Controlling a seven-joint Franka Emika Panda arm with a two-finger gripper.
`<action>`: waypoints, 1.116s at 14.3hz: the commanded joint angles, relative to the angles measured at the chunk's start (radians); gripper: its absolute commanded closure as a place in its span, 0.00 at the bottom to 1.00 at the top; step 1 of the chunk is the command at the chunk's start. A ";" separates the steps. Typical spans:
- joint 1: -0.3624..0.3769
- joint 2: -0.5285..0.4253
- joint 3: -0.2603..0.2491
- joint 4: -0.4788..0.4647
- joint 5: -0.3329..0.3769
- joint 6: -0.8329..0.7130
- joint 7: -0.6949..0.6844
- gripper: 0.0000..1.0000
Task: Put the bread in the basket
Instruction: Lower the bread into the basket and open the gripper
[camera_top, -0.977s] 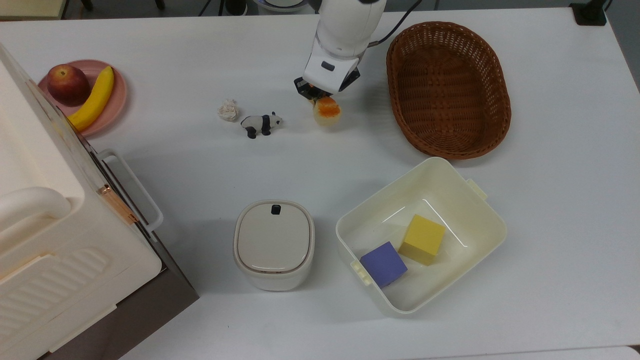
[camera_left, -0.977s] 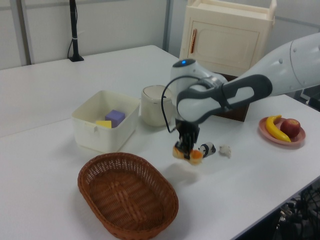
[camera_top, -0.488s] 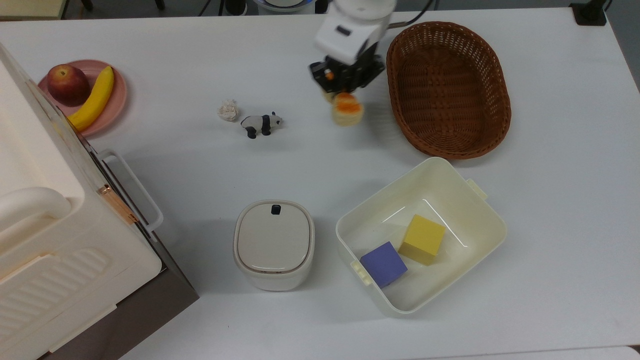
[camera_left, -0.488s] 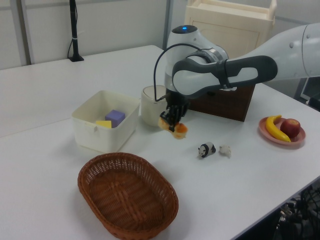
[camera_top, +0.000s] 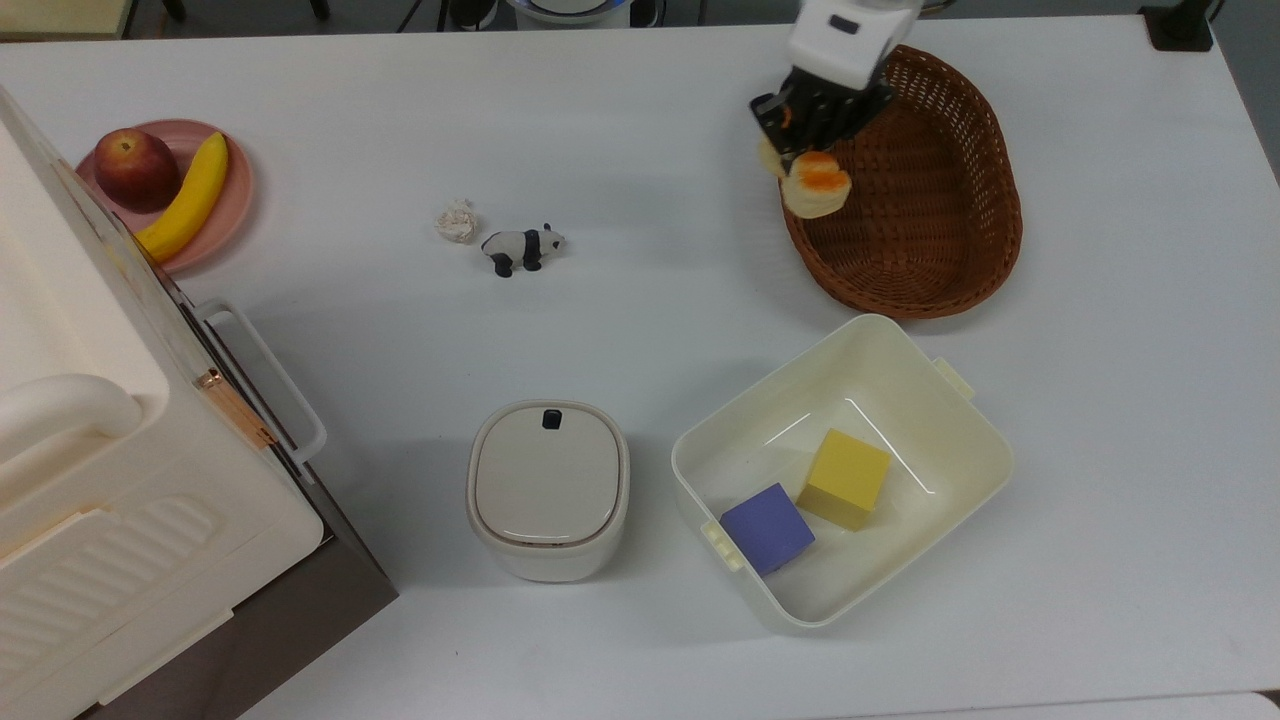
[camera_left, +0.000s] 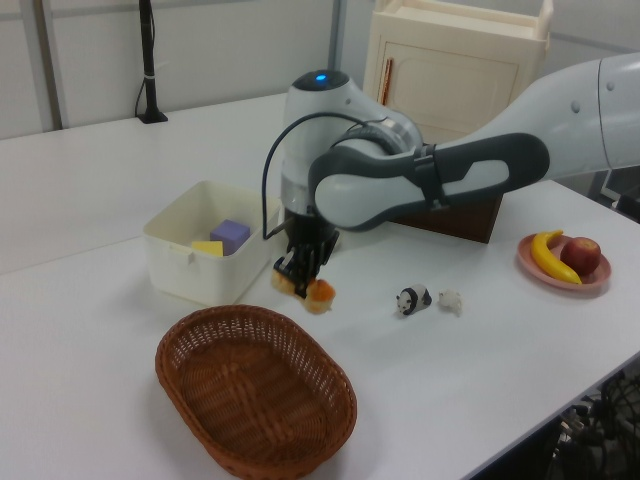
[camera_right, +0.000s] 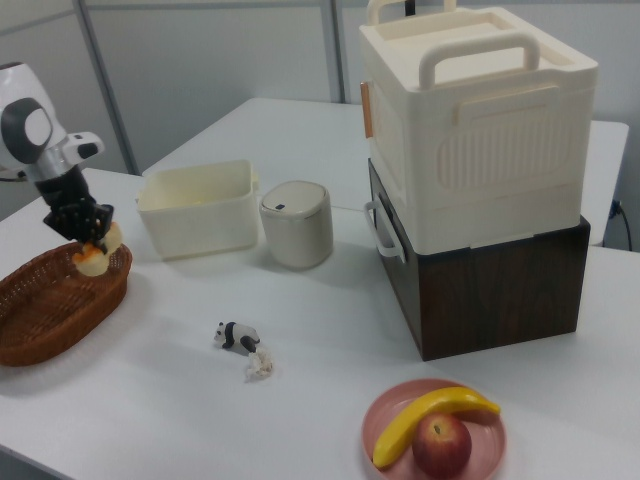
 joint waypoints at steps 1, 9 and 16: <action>0.061 0.018 -0.009 -0.001 0.006 -0.025 0.030 1.00; 0.099 0.038 -0.008 0.001 0.005 -0.025 0.042 0.00; 0.094 0.036 -0.008 0.008 -0.001 -0.021 0.056 0.00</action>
